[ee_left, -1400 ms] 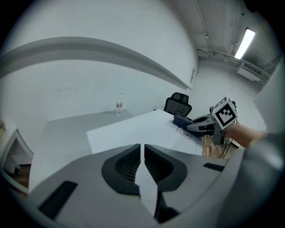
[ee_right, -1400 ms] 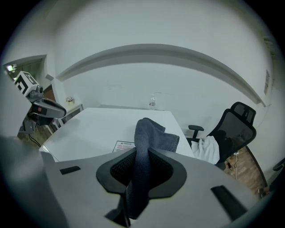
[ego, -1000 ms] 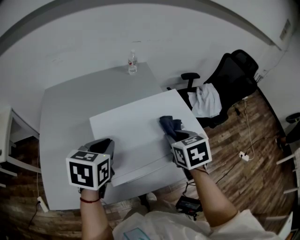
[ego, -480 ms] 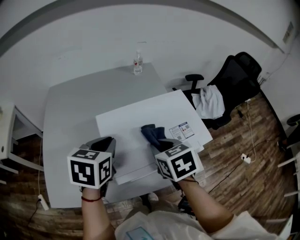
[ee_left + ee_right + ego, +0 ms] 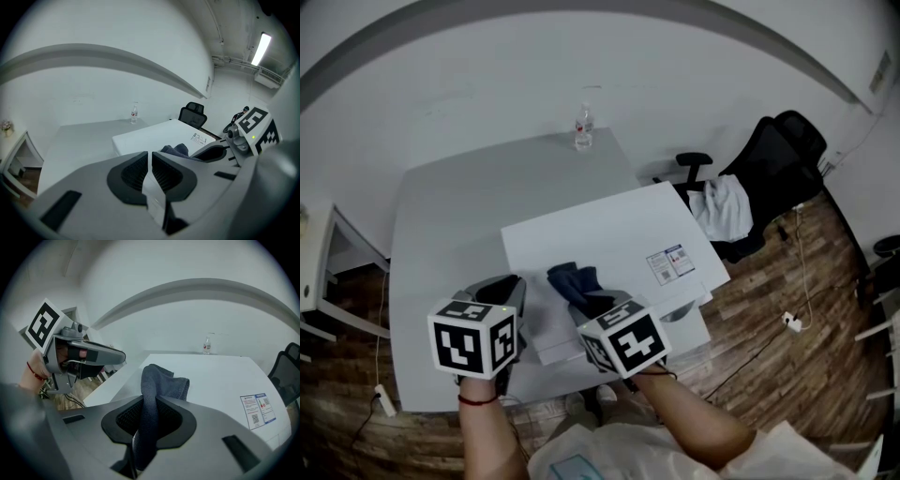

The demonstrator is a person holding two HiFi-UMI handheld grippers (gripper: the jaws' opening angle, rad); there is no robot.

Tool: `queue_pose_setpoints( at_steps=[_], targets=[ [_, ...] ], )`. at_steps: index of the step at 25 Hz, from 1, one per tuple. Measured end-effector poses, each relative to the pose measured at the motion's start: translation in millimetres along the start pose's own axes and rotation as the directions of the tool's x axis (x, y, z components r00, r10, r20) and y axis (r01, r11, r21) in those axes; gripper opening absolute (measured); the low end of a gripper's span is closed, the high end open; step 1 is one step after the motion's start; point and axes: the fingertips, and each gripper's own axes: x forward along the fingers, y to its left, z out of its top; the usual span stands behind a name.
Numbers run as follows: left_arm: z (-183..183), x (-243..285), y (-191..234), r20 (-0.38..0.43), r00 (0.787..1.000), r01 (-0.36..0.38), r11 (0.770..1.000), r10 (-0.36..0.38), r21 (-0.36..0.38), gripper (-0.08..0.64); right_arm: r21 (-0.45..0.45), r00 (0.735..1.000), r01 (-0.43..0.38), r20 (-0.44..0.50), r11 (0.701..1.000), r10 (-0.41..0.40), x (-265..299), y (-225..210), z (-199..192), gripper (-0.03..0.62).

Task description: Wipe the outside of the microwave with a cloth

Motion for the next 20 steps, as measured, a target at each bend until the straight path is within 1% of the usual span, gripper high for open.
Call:
queue_pose_setpoints(
  at_steps=[4,14,18,20],
  targets=[
    [-3,-7,9,0.008,1.000,-0.014,1.000,0.014,-0.009,0.028,-0.025,0.999,-0.036,-0.001,0.999,0.036,7,19,4,0.078],
    [-8,-17,17,0.021,0.999,-0.030,0.999,0.031,-0.031,0.029,-0.033,0.994,-0.111,-0.008,0.993,0.111,15,55,3,0.078],
    [-9,-22,19,0.024,0.999,-0.038,0.999,0.039,-0.032,0.028,-0.021,0.986,-0.167,-0.001,0.986,0.167,19,75,2,0.078],
    [-9,-24,21,0.025,0.999,-0.041,0.999,0.041,-0.033,0.029,-0.007,0.978,-0.208,0.004,0.978,0.208,21,85,3,0.078]
  ],
)
